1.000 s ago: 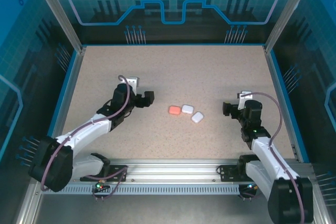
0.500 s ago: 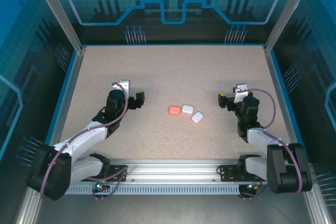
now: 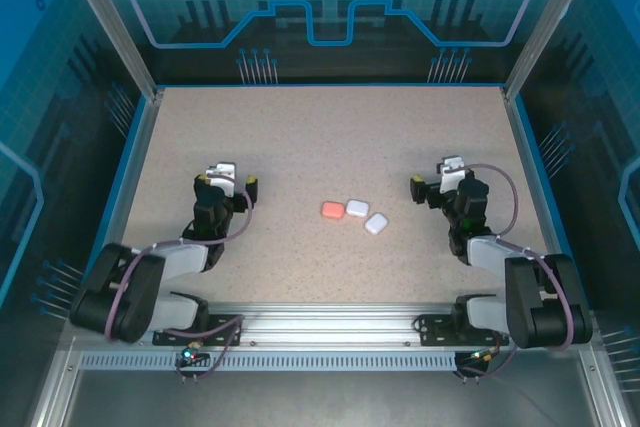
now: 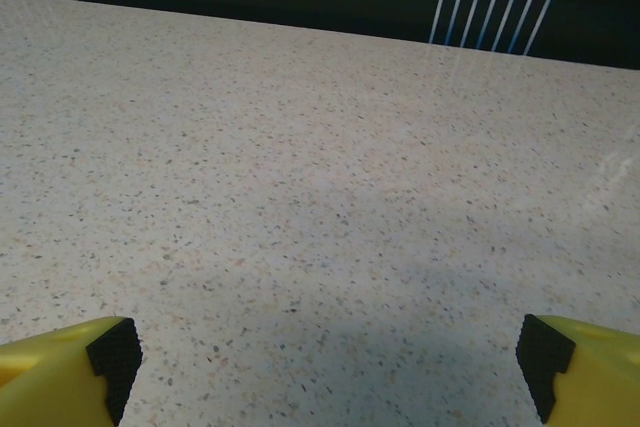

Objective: Insert the wireless bluetooth earbuds into the charging case

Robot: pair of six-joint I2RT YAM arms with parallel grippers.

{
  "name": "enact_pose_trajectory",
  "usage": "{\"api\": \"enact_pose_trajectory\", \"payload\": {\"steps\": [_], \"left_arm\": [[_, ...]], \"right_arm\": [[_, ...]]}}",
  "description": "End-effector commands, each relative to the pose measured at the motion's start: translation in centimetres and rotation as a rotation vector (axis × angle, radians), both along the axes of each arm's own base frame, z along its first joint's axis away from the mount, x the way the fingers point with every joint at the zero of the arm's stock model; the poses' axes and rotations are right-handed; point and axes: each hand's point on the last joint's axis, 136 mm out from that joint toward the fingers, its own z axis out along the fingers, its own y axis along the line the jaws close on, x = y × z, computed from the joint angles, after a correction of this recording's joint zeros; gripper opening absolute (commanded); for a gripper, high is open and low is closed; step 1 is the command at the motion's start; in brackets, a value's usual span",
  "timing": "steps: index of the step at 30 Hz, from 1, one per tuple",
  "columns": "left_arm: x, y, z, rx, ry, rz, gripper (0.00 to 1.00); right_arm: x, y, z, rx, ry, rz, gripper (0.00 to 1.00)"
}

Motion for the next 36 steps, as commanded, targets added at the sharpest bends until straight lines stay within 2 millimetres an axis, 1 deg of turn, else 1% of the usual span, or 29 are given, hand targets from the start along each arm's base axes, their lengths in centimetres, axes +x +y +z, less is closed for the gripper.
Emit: {"api": "enact_pose_trajectory", "payload": {"steps": [1,2,5,7,8,10,12,14,16,36], "left_arm": [[0.9,-0.5,1.3,-0.012,-0.131,-0.058,0.99],[1.1,-0.3,1.2,-0.01,-0.141,-0.048,0.99],[0.8,0.7,0.6,-0.065,-0.142,-0.034,0.99],[1.4,0.8,-0.1,-0.085,-0.122,-0.052,0.99],[1.7,0.8,-0.2,-0.088,-0.11,-0.051,0.99],[2.3,1.0,-0.8,-0.108,-0.046,-0.046,0.99],[3.2,1.1,-1.1,-0.113,-0.001,-0.044,0.99],[3.9,2.3,-1.3,-0.17,0.034,-0.013,0.99],[3.8,2.6,-1.3,-0.207,0.035,-0.024,0.99],[3.8,2.6,-1.3,-0.203,0.036,-0.023,0.99]], "right_arm": [[0.9,0.7,0.7,0.003,-0.057,0.018,1.0],[1.1,0.6,0.3,-0.003,-0.056,0.007,1.0],[1.7,0.5,-0.8,-0.006,-0.035,-0.006,1.0],[2.5,0.6,-1.6,-0.014,-0.017,-0.006,1.0],[2.8,0.4,-2.2,-0.011,0.036,-0.017,1.0],[3.4,0.1,-2.4,0.0,0.068,-0.027,1.0],[3.4,0.0,-2.3,0.008,0.068,-0.026,1.0],[3.4,-0.1,-2.3,0.007,0.068,-0.027,1.0],[3.4,-0.1,-2.3,0.007,0.067,-0.027,1.0],[3.5,0.2,-2.3,-0.002,0.069,-0.02,1.0]]}}
